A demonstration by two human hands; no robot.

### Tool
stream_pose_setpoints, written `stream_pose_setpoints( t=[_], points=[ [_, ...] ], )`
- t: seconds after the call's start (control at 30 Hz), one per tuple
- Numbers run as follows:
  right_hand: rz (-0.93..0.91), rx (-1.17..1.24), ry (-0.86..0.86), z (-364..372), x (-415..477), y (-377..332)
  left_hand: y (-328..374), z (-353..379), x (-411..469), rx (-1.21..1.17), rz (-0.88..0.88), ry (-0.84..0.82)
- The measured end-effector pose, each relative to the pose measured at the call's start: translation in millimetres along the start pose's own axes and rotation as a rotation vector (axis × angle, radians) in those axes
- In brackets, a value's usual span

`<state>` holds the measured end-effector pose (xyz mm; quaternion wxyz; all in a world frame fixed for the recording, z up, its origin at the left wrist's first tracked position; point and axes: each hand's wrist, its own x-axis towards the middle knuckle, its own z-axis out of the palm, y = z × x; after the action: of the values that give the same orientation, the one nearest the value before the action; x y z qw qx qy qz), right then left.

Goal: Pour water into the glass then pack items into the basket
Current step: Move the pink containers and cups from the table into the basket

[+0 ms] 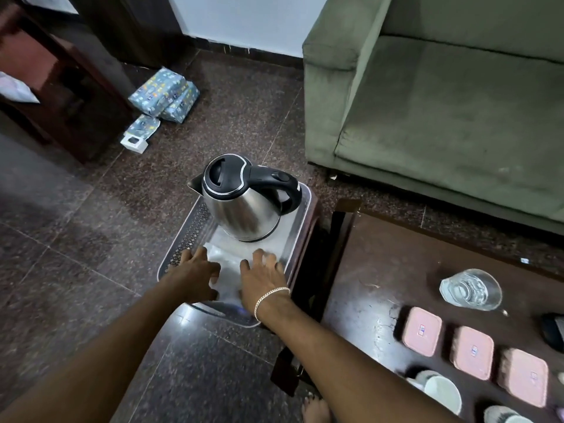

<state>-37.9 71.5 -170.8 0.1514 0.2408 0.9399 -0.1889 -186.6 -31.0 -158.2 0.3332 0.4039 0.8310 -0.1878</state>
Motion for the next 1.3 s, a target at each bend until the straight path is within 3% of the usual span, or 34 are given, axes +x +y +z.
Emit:
stream_pose_setpoints(
  t=[0.27, 0.33, 0.43, 0.57, 0.73, 1.03, 1.2, 1.3],
  points=[
    [-0.038, -0.034, 0.035, -5.5, -21.3, -20.2, 3.1, -2.2, -8.8, 0.036, -0.002, 0.044],
    [-0.085, -0.004, 0.066, -13.1, -28.6, -12.5, 13.7, -9.6, -19.6, -0.007, 0.052, 0.225],
    [-0.14, 0.184, 0.263, -34.2, -47.9, 11.9, 46.7, -25.3, -38.6, -0.174, 0.253, 0.597],
    [0.004, 0.338, 0.517, -57.9, -90.1, 76.0, 108.8, -46.2, -58.4, -0.403, 0.443, 0.765],
    [0.164, 0.47, 0.633, -78.9, -159.4, 188.2, 203.3, -58.1, -56.6, -0.524, 0.614, 0.696],
    [0.451, 0.521, 0.712, -72.0, -292.1, 344.2, 355.3, -26.5, -45.6, -0.571, 0.753, 0.506],
    [0.598, 0.592, 0.688, -33.0, -345.8, 390.1, 408.4, 11.1, -44.0, -0.523, 0.747, 0.384],
    [0.682, 0.592, 0.59, -1.1, -356.9, 405.1, 425.2, 33.7, -39.3, -0.463, 0.678, 0.31]
  ],
)
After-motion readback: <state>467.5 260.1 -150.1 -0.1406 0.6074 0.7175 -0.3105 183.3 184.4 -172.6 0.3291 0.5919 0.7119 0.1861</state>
